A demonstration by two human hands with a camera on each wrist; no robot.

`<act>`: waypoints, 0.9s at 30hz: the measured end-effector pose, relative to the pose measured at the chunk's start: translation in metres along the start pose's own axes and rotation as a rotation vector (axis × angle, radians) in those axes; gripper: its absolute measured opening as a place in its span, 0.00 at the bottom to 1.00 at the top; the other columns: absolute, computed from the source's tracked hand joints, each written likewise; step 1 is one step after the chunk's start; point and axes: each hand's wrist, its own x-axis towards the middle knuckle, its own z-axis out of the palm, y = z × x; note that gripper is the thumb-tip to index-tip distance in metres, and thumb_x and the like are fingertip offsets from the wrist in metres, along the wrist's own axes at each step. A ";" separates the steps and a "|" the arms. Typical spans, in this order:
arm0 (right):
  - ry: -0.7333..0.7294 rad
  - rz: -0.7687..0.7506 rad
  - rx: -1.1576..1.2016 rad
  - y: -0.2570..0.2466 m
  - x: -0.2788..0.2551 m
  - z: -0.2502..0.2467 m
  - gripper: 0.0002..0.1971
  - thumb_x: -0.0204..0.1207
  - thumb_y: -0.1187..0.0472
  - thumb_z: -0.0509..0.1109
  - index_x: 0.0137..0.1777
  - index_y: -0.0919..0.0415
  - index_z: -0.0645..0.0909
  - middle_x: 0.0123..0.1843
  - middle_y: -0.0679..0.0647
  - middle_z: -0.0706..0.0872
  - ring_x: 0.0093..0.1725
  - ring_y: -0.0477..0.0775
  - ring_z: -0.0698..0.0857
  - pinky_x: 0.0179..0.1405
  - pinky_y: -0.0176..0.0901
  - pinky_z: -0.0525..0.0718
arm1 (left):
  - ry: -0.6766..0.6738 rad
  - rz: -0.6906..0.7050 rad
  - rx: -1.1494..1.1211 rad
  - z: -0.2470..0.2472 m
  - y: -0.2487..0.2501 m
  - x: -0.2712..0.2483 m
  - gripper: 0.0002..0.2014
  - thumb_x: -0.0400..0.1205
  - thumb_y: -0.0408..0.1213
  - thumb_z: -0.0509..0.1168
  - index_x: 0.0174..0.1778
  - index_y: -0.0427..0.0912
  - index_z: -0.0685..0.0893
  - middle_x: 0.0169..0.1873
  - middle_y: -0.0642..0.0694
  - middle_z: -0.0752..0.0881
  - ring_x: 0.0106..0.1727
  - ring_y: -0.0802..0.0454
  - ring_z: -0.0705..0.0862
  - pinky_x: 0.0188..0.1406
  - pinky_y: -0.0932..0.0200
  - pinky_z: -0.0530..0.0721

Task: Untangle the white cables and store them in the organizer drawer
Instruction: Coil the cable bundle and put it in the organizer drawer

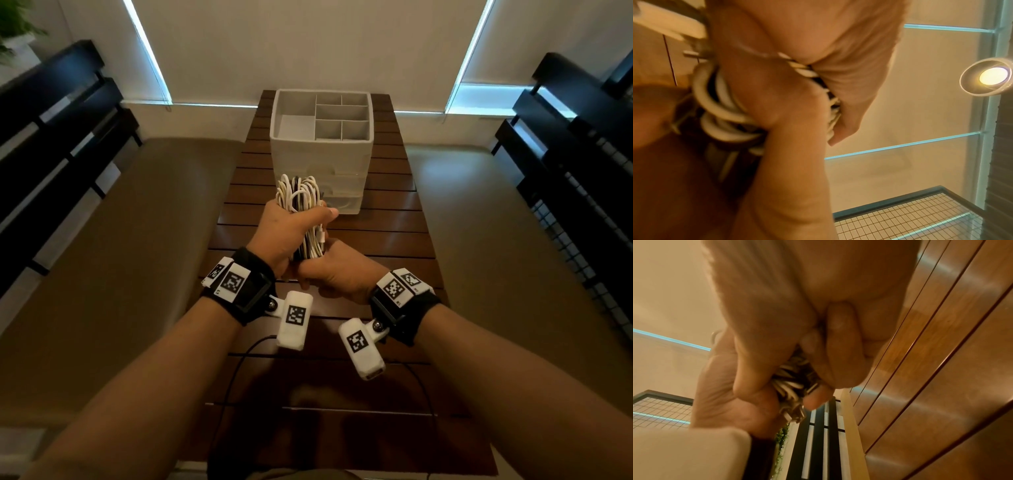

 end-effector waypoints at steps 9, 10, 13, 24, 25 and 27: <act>-0.031 0.009 -0.116 0.011 0.018 -0.023 0.22 0.80 0.43 0.77 0.67 0.55 0.82 0.53 0.50 0.92 0.46 0.49 0.91 0.38 0.39 0.87 | -0.029 -0.163 -0.104 -0.025 -0.024 0.027 0.09 0.78 0.32 0.80 0.50 0.38 0.87 0.36 0.41 0.86 0.36 0.45 0.88 0.38 0.52 0.88; 0.025 0.019 -0.140 0.011 0.023 -0.035 0.27 0.76 0.38 0.76 0.70 0.52 0.80 0.58 0.49 0.91 0.51 0.49 0.92 0.43 0.41 0.90 | 0.009 -0.188 -0.128 -0.031 -0.028 0.034 0.10 0.78 0.33 0.80 0.51 0.38 0.88 0.36 0.41 0.86 0.37 0.45 0.88 0.38 0.51 0.88; 0.307 0.055 -0.206 0.010 0.038 -0.077 0.24 0.80 0.38 0.74 0.66 0.53 0.83 0.61 0.52 0.91 0.54 0.52 0.93 0.40 0.42 0.90 | 0.158 -0.220 -0.198 -0.058 -0.033 0.063 0.14 0.78 0.29 0.79 0.59 0.39 0.90 0.38 0.42 0.87 0.36 0.46 0.88 0.37 0.52 0.88; 0.786 0.031 0.081 0.019 0.148 -0.185 0.31 0.87 0.64 0.67 0.88 0.50 0.66 0.86 0.52 0.72 0.81 0.56 0.75 0.67 0.54 0.83 | 0.140 -0.424 -0.119 -0.121 -0.042 0.198 0.13 0.83 0.32 0.73 0.34 0.46 0.96 0.44 0.37 0.88 0.35 0.45 0.89 0.42 0.49 0.90; 0.776 0.022 0.088 0.019 0.156 -0.188 0.33 0.87 0.66 0.66 0.90 0.50 0.63 0.87 0.51 0.71 0.81 0.55 0.74 0.70 0.54 0.83 | 0.125 -0.434 -0.105 -0.122 -0.044 0.203 0.10 0.82 0.32 0.74 0.35 0.45 0.96 0.49 0.34 0.88 0.40 0.42 0.89 0.49 0.45 0.90; 0.729 -0.001 0.113 0.017 0.167 -0.190 0.35 0.86 0.70 0.64 0.91 0.52 0.61 0.85 0.50 0.74 0.76 0.52 0.78 0.57 0.44 0.86 | 0.091 -0.452 -0.082 -0.123 -0.047 0.212 0.08 0.80 0.32 0.76 0.36 0.46 0.96 0.56 0.34 0.88 0.50 0.38 0.88 0.62 0.38 0.88</act>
